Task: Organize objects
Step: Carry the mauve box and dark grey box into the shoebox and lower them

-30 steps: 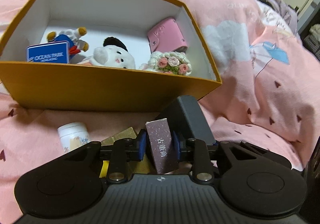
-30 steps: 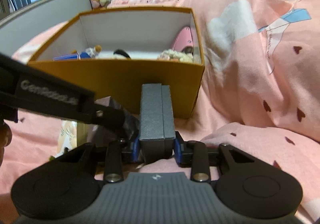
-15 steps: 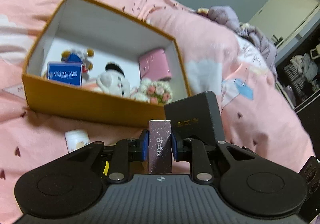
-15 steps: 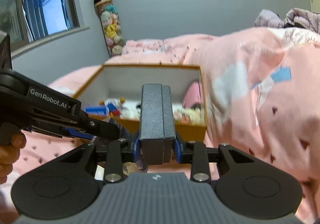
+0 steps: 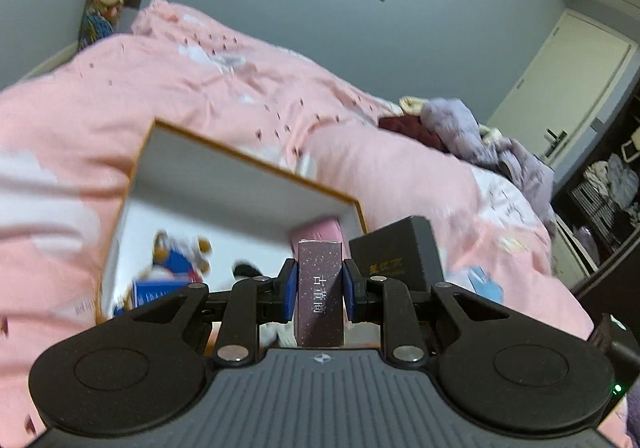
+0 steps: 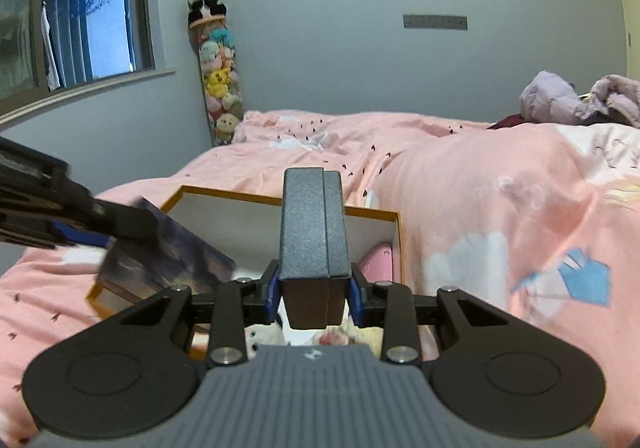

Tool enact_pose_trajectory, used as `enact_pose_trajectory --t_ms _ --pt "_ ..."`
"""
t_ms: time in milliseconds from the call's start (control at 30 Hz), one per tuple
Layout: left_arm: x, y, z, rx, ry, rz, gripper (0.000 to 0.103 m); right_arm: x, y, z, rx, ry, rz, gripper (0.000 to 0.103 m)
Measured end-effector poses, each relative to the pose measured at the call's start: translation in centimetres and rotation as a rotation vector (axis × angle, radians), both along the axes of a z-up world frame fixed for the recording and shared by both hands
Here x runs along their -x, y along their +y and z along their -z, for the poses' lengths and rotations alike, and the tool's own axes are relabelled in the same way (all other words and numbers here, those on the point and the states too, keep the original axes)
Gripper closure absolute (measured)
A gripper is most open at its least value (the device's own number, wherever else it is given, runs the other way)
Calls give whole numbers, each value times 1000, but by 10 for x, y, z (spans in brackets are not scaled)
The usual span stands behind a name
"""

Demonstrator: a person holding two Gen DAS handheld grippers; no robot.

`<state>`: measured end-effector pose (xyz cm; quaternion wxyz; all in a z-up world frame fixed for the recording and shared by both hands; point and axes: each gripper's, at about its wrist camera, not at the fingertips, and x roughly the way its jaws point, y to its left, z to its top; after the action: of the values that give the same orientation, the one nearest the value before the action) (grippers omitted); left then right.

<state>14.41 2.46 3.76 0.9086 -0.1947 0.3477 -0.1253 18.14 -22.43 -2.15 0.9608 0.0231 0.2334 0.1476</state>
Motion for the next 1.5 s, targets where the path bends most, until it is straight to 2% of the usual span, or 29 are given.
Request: enact_pose_trajectory --t_ms 233,300,400,500,600,767,967,1033,1133,1200,1267,1367,1500 --pt "-43 4 10 -34 -13 -22 77 -74 16 20 4 120 22 68" --pt "-57 5 20 -58 2 -26 77 -94 22 29 10 154 21 68" --pt "-80 8 35 -49 44 -25 77 -117 27 44 14 212 33 68" --pt "-99 7 49 -54 75 -21 77 -133 30 57 18 271 40 68" --pt "-115 4 61 -63 95 -17 77 -143 32 67 46 293 56 68" --pt "-138 -3 75 -67 144 -11 77 -155 34 82 35 366 50 68" --pt "-154 -14 89 -91 181 -3 77 -159 36 87 53 410 34 67" --pt "-157 -19 94 -94 195 1 77 -157 34 86 31 401 20 65" --pt "-158 -28 100 -110 214 12 77 -146 31 77 9 350 10 56" --pt "-158 -33 104 -112 232 25 77 -138 34 71 38 320 9 56" --pt "-159 -37 107 -106 244 29 77 -124 35 65 87 270 19 50" --pt "-162 -42 107 -117 242 22 77 -113 31 62 124 227 33 49" --pt "-169 -47 112 -68 276 32 77 -108 21 64 128 238 40 50"
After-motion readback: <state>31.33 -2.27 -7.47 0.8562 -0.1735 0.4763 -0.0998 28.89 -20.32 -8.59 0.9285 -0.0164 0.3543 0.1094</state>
